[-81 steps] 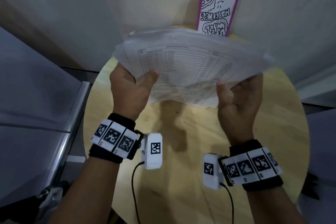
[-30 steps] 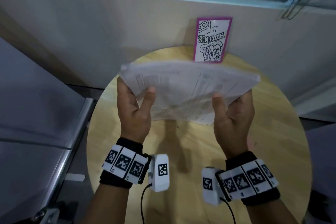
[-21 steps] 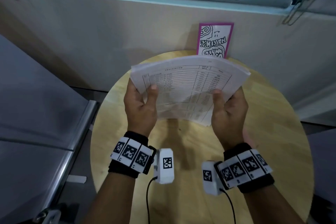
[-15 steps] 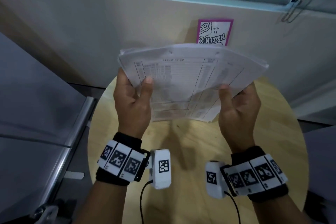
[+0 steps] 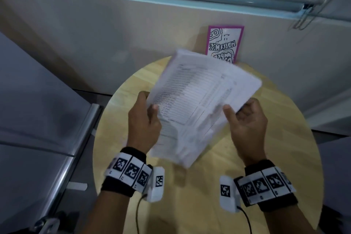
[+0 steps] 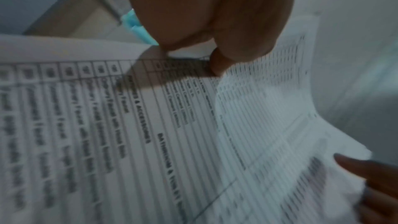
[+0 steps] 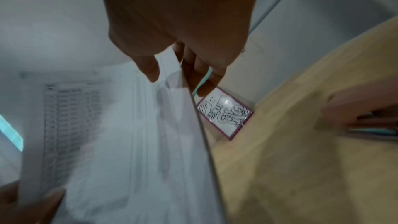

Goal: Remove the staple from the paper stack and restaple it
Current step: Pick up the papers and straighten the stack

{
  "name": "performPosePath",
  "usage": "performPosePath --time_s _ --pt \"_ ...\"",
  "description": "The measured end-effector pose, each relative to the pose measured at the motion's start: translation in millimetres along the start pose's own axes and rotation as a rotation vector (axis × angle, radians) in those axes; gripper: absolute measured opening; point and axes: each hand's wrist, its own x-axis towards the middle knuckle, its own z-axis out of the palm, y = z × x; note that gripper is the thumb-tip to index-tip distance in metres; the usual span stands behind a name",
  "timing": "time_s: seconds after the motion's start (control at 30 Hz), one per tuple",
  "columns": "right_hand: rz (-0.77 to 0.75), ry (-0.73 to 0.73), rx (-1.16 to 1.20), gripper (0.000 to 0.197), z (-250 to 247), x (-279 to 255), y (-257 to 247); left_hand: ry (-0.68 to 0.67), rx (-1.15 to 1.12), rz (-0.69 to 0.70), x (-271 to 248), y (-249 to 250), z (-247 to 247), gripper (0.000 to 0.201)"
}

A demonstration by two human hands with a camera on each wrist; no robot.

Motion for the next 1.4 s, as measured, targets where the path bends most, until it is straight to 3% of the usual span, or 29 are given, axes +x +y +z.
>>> performPosePath --time_s 0.1,0.2,0.3,0.4,0.47,0.6,0.73,0.87,0.97,1.03,1.1,1.2,1.4 --pt "-0.082 0.05 -0.176 0.051 -13 15 -11 -0.146 0.336 0.197 16 6 -18 0.013" --pt "-0.16 -0.07 -0.45 0.068 -17 20 -18 -0.252 0.517 0.289 21 20 -24 0.025" --pt "-0.086 -0.256 -0.438 0.05 -13 15 -19 -0.354 0.511 0.292 21 28 -18 0.035" --pt "-0.021 -0.293 -0.339 0.028 -11 11 -14 -0.391 0.472 0.299 20 23 -13 0.032" --pt "-0.01 -0.314 -0.313 0.015 -12 8 -9 -0.374 0.444 0.294 18 15 -16 0.026" --pt "-0.032 -0.344 -0.31 0.025 -17 1 -2 -0.349 0.358 0.213 19 -4 -31 0.01" --pt "-0.064 -0.285 -0.296 0.019 -30 2 4 -0.267 0.294 0.04 17 -24 -47 0.004" --pt "-0.054 -0.236 -0.243 0.029 -38 -2 8 -0.078 -0.034 -0.213 11 -52 -59 0.031" --pt "-0.027 -0.176 -0.139 0.025 -38 -4 13 -0.093 -0.429 -0.378 -2 -66 -52 0.051" --pt "-0.026 -0.148 -0.089 0.022 -34 -6 14 -0.062 -0.474 -0.375 -11 -72 -42 0.041" --pt "-0.042 -0.133 -0.074 0.025 -28 -7 13 0.051 -0.44 -0.353 -15 -73 -33 0.028" --pt "-0.057 -0.137 -0.062 0.034 -20 -8 10 0.183 -0.437 -0.337 -13 -66 -26 0.03" --pt "0.016 -0.061 -0.054 0.019 -23 -16 33 0.224 -0.422 -0.302 -19 -66 -16 0.026"
